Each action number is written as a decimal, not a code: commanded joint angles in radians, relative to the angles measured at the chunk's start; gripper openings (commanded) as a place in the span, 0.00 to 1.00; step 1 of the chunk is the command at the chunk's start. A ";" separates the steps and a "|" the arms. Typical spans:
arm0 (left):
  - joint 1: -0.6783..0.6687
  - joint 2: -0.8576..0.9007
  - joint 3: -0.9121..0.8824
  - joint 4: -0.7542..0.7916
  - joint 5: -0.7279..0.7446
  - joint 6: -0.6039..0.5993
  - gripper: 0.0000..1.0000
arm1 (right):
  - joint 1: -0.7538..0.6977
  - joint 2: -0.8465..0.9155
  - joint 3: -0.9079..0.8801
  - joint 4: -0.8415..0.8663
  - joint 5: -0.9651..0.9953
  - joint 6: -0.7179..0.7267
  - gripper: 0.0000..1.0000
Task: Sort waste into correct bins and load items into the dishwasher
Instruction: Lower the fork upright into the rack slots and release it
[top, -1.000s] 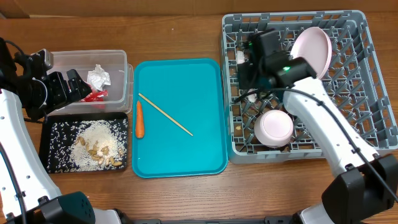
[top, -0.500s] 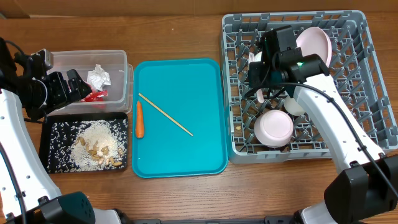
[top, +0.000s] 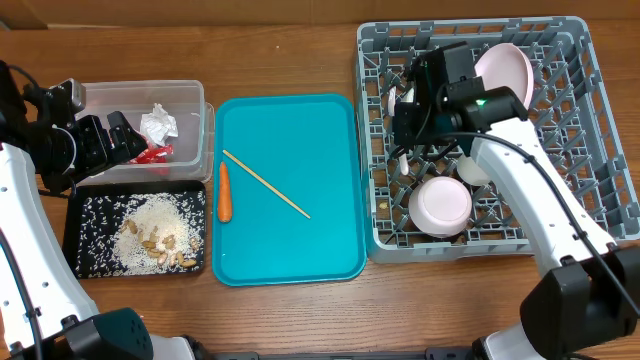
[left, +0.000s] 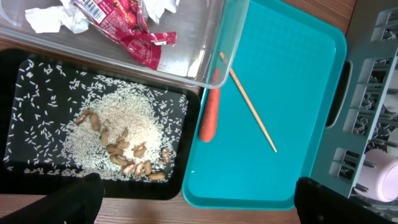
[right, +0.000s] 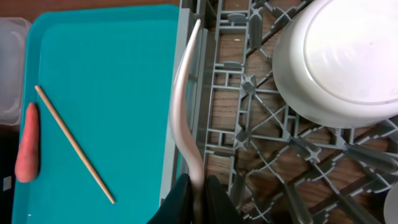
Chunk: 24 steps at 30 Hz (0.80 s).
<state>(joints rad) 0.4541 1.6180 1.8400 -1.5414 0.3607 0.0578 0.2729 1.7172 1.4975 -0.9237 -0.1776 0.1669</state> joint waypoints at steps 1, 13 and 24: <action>0.003 -0.002 0.018 0.002 -0.005 -0.006 1.00 | 0.002 0.015 -0.005 0.017 -0.011 0.021 0.04; 0.003 -0.002 0.018 0.002 -0.005 -0.006 1.00 | 0.002 0.061 -0.005 0.021 -0.008 0.070 0.04; 0.003 -0.002 0.018 0.002 -0.005 -0.006 1.00 | 0.002 0.122 -0.005 0.047 -0.008 0.070 0.04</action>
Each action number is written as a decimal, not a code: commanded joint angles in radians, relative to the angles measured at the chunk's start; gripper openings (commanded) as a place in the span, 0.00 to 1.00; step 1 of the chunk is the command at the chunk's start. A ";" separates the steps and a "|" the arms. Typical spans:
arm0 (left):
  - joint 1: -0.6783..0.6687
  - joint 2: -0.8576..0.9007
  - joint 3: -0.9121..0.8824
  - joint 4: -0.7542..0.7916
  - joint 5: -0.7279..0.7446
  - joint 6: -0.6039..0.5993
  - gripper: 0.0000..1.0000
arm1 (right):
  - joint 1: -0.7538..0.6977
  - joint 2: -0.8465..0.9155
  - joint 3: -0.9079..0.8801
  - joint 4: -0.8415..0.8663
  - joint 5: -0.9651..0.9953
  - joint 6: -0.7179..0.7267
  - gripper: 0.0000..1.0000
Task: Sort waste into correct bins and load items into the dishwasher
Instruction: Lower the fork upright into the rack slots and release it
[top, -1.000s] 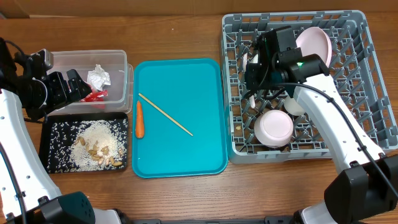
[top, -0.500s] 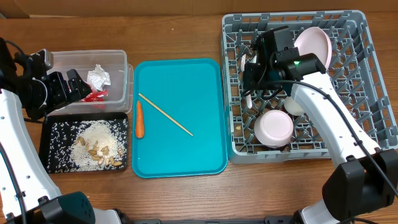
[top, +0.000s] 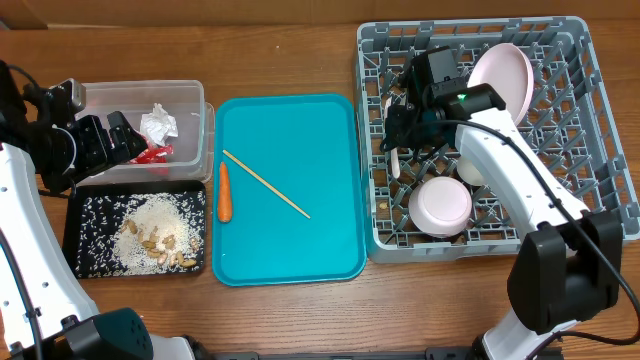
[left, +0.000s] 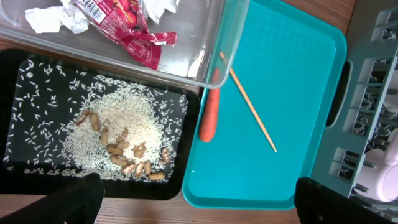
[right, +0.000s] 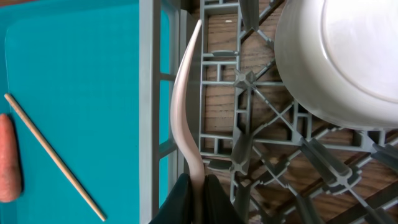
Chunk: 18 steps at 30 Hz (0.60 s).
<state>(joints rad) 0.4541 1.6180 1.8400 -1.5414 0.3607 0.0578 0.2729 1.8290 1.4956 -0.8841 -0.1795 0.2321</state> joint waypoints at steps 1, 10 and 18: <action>0.004 -0.002 0.018 0.002 -0.005 -0.006 1.00 | 0.002 0.014 -0.004 0.007 -0.006 0.005 0.04; 0.003 -0.002 0.018 0.002 -0.005 -0.006 1.00 | 0.009 0.035 -0.088 0.106 -0.010 0.005 0.04; 0.003 -0.002 0.018 0.002 -0.005 -0.006 1.00 | 0.008 0.035 -0.098 0.121 -0.010 0.005 0.16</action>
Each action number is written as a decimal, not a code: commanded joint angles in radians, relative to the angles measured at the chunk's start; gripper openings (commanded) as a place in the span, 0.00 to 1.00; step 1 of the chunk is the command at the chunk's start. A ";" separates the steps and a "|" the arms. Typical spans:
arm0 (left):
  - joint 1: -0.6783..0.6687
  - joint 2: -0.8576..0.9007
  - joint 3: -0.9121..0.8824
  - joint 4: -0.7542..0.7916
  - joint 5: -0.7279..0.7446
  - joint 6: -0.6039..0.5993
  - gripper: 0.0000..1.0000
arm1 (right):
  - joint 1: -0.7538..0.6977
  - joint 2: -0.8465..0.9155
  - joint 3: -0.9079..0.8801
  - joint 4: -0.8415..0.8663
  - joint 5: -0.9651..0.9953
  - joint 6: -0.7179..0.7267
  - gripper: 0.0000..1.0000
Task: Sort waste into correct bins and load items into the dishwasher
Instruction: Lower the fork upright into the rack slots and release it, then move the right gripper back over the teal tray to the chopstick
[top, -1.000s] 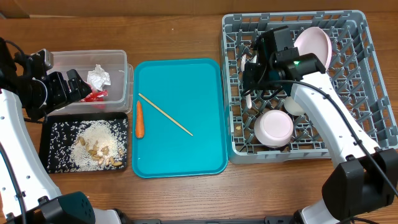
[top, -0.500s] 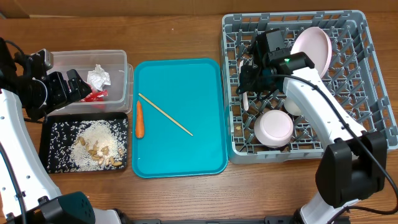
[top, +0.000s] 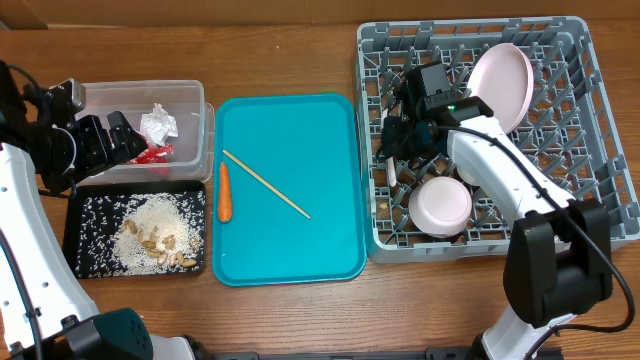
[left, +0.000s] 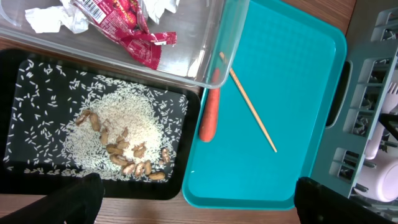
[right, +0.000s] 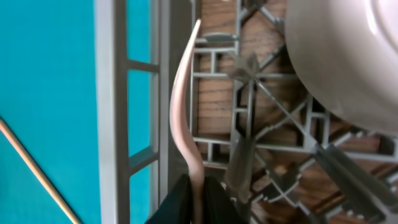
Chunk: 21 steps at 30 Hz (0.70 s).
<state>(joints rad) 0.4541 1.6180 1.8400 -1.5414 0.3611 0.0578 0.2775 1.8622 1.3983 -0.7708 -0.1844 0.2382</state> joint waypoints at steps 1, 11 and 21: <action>0.004 -0.002 0.018 0.002 -0.006 -0.006 1.00 | 0.004 0.002 -0.001 0.008 -0.005 -0.001 0.19; 0.003 -0.002 0.018 0.002 -0.006 -0.006 1.00 | 0.004 -0.019 0.048 -0.032 -0.005 0.001 0.24; 0.003 -0.002 0.018 0.002 -0.006 -0.006 1.00 | 0.021 -0.193 0.107 -0.061 -0.131 0.001 0.29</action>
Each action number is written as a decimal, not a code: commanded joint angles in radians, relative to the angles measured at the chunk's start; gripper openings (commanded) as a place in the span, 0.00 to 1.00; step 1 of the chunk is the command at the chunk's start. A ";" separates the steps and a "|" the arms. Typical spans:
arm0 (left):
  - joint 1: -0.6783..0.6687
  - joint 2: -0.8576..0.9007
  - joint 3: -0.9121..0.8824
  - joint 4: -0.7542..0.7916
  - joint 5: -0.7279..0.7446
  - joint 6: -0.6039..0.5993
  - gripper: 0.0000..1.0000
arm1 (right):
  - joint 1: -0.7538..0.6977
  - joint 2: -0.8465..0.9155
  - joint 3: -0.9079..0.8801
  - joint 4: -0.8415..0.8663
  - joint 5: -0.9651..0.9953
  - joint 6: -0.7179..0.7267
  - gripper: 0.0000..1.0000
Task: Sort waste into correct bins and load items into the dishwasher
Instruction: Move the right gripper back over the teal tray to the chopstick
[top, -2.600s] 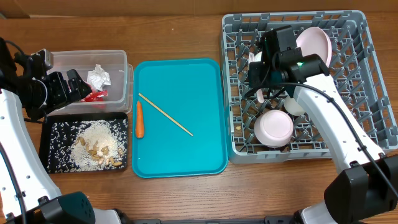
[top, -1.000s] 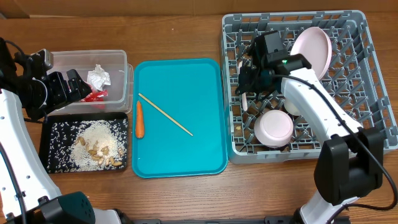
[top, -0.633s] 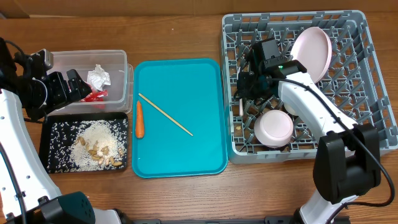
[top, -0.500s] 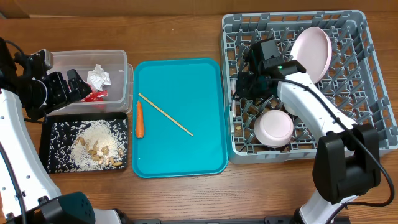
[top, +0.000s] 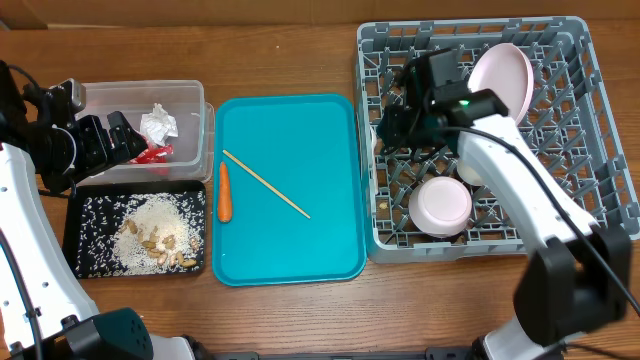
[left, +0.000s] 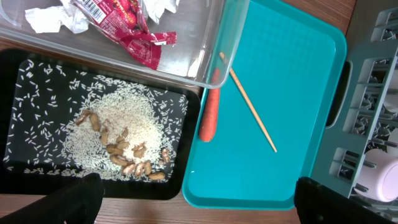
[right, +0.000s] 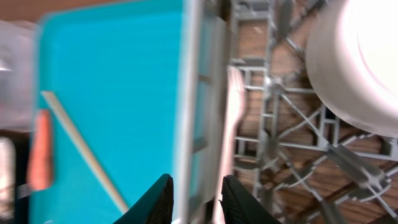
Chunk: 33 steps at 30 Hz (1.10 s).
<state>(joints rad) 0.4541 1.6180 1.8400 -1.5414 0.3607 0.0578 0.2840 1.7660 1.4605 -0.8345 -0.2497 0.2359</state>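
My right gripper (right: 197, 186) stands open over the left edge of the grey dish rack (top: 600, 150); the view is blurred. A pale pink utensil (right: 234, 99) sits in the rack just by the right finger, free of the jaws. An orange carrot (top: 225, 191) and a wooden chopstick (top: 265, 183) lie on the teal tray (top: 290, 250). My left gripper (left: 199, 208) hangs open, high above the black tray (top: 90, 250) of rice and peanuts, holding nothing.
A clear bin (top: 190, 100) with a red wrapper and crumpled paper stands beside the left gripper. In the rack are a pink bowl (top: 442, 205) upside down and a pink plate (top: 503, 72) on edge. Bare wood surrounds the trays.
My right gripper has opened and let go of the pink utensil, which now rests in the rack. The gripper has risen and shifted slightly left. The left arm is unchanged.
My right gripper held the pink utensil over the rack's left edge, shut on it. Over the two following moments it stood lower among the rack's bars, still shut. Now it is open and the utensil stays in the rack. The left arm stayed still throughout.
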 joint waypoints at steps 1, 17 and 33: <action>0.004 -0.002 0.018 0.002 -0.005 -0.006 1.00 | 0.026 -0.108 0.045 0.003 -0.074 0.003 0.29; 0.003 -0.002 0.018 0.002 -0.005 -0.006 1.00 | 0.401 -0.005 0.033 0.158 0.107 -0.058 0.41; 0.004 -0.002 0.018 0.002 -0.005 -0.006 1.00 | 0.476 0.375 0.033 0.439 0.107 -0.167 0.50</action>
<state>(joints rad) 0.4541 1.6180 1.8400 -1.5414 0.3611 0.0578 0.7597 2.1036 1.4883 -0.4034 -0.1490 0.0967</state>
